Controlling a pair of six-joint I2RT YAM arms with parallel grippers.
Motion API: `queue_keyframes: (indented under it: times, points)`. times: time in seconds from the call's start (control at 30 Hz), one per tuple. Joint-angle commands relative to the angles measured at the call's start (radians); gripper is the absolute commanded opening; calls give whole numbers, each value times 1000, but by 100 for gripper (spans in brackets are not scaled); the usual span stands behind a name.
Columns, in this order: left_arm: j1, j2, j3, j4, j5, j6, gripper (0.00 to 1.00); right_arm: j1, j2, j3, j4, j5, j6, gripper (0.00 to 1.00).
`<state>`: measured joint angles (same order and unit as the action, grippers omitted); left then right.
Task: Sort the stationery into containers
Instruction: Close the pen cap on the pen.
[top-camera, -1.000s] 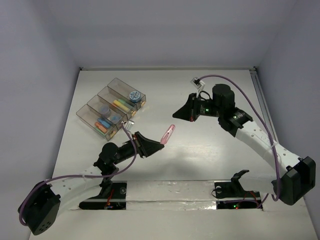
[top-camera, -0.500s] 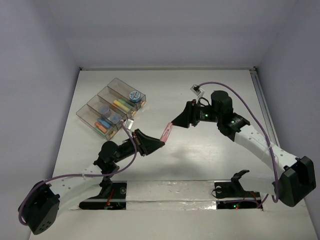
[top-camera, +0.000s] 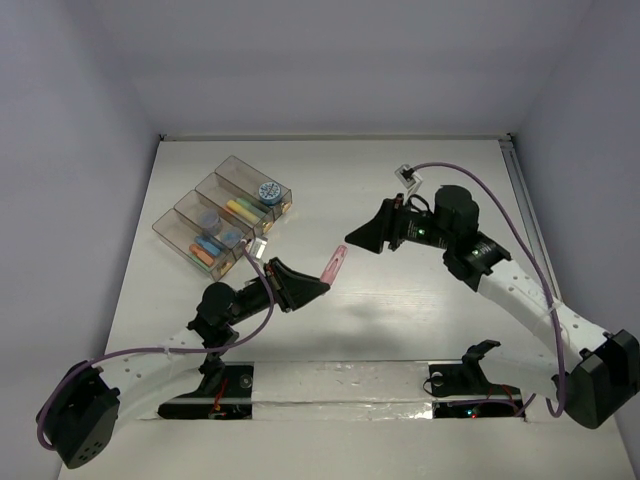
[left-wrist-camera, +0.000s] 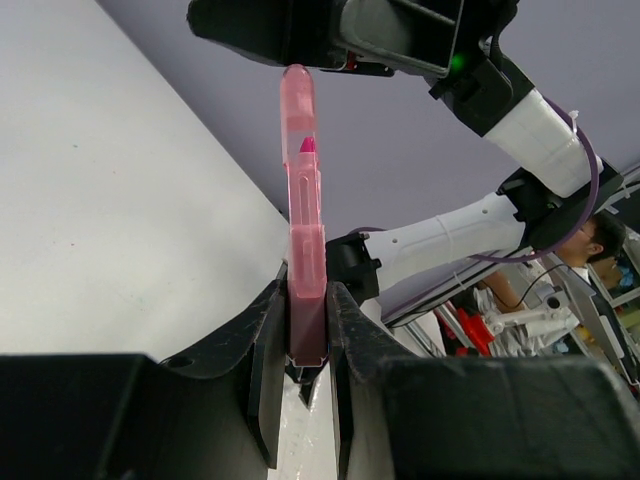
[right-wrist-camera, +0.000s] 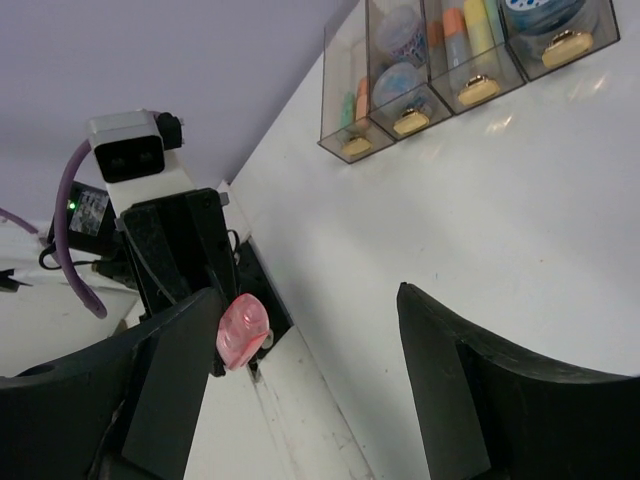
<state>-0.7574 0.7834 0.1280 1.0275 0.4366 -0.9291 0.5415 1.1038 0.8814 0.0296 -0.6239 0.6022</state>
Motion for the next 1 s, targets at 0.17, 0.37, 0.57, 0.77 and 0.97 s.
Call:
queue_keyframes:
  times: [0.17, 0.37, 0.57, 0.77, 0.97]
  points:
    - [-2, -10, 21, 60, 8, 3, 0, -2, 2, 25, 151, -89, 33, 78]
    - [-2, 7, 24, 74, 8, 4, 0, -2, 73, 19, 211, -178, 65, 72]
    - [-2, 14, 41, 71, 4, 10, 0, 8, 93, 8, 240, -206, 77, 46]
    - [-2, 11, 58, 48, -4, 26, 0, 17, 93, -24, 268, -220, 103, 44]
    - [-2, 10, 81, 25, -12, 45, 0, 26, 87, -71, 300, -229, 122, 50]
